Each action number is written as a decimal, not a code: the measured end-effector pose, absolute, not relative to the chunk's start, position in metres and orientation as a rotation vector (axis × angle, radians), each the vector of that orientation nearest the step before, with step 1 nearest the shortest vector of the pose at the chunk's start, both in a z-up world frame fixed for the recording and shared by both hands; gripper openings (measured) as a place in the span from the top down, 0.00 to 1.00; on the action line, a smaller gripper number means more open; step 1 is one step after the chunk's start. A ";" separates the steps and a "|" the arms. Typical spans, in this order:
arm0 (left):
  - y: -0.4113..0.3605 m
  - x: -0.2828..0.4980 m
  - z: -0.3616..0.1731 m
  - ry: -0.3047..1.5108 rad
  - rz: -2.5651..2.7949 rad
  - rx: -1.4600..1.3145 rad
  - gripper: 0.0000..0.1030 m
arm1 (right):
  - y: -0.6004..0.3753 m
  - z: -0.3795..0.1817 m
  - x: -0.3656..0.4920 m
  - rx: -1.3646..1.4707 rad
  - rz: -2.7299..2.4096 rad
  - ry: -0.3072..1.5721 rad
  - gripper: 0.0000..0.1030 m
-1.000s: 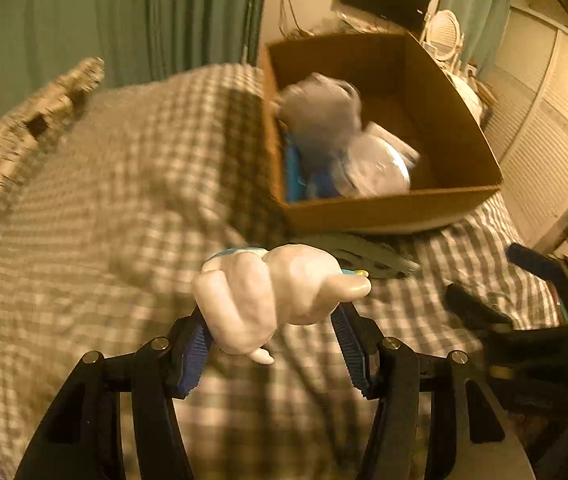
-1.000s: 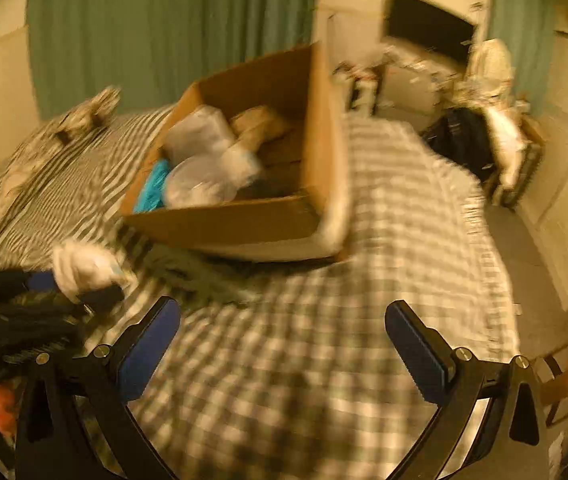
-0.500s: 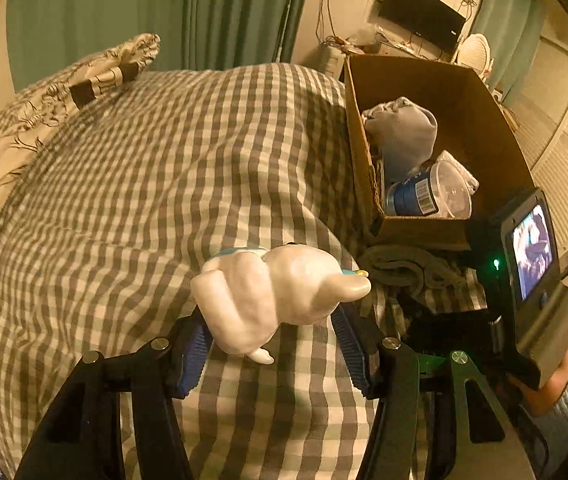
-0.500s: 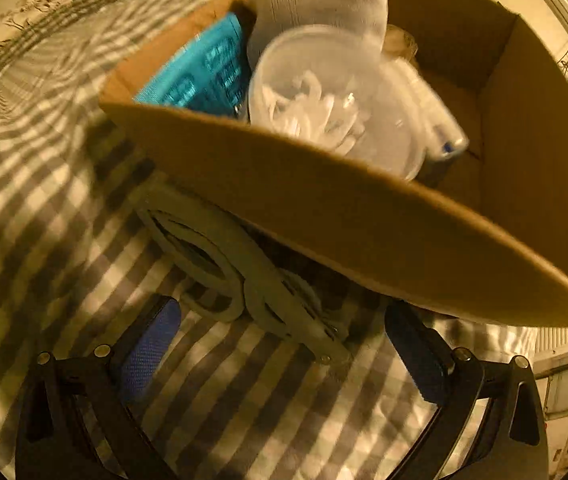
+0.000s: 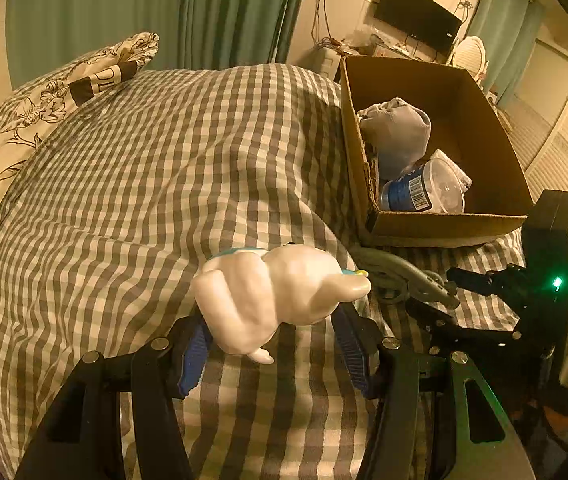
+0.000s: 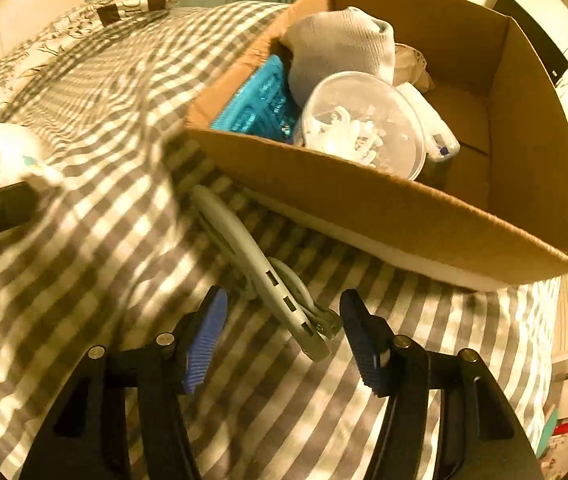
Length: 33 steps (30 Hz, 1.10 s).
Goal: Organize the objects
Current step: 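Grasp the grey-green plastic clip with the right gripper while the left gripper holds the figurine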
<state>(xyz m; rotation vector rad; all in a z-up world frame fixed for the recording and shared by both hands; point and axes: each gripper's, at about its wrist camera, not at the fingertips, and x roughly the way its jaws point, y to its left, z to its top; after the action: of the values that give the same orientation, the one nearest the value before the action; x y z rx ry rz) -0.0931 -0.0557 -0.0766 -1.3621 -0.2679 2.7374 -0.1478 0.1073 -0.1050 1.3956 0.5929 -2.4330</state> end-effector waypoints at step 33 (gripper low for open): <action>-0.007 -0.102 -0.028 -0.080 2.703 -1.204 0.43 | 0.161 -0.004 -0.095 1.169 -2.612 0.382 0.99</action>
<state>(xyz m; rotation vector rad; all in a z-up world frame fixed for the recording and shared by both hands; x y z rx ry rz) -0.1018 -0.0074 -0.0284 -1.2036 -0.0799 2.7033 -0.0948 0.1609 -0.0041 1.1690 0.3816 -2.6117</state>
